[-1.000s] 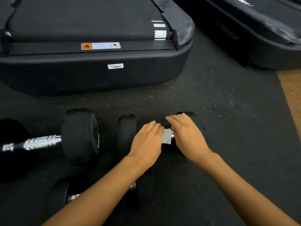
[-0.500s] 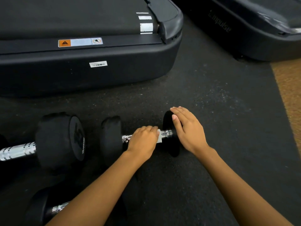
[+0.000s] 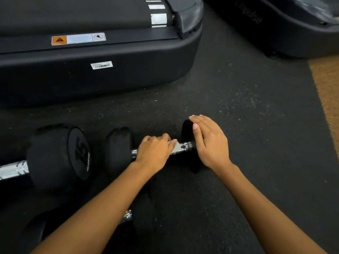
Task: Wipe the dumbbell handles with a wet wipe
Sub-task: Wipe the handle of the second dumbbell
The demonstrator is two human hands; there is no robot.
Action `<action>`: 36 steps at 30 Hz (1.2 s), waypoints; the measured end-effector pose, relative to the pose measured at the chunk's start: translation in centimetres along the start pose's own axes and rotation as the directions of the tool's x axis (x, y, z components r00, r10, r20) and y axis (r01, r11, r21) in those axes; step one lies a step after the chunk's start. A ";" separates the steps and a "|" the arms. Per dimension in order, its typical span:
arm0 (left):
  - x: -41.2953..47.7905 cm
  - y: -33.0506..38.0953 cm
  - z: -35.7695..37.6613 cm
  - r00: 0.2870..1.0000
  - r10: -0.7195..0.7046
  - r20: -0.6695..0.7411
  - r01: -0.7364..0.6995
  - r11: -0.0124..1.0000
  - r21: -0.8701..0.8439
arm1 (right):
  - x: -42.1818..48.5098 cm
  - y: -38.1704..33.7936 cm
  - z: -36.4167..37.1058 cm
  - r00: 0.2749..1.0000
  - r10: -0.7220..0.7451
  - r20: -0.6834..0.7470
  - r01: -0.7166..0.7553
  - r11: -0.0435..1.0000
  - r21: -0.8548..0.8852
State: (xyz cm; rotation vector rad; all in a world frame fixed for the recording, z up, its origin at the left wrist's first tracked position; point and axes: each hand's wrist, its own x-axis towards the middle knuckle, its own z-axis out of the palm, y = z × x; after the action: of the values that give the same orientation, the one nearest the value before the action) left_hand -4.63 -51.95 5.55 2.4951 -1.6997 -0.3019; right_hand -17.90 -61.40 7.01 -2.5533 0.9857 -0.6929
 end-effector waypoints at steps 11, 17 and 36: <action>0.5 0.8 -0.7 0.981 0.046 0.189 -0.006 0.979 -0.205 | -0.1 0.1 -0.2 1.000 -0.006 -0.014 0.006 1.000 -0.018; 1.8 1.6 -2.1 0.939 -0.024 0.342 0.055 0.995 -0.082 | 0.1 0.1 -0.1 1.000 0.000 -0.011 0.000 1.000 -0.018; 1.5 2.5 -2.1 0.948 0.130 0.289 -0.091 0.985 -0.146 | -0.2 0.4 0.0 0.999 -0.001 -0.037 0.002 1.000 0.007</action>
State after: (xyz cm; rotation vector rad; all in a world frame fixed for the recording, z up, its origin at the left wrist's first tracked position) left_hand -5.88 -54.28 7.89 2.3423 -1.8474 -0.7878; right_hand -18.24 -61.51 6.74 -2.5442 0.9914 -0.7449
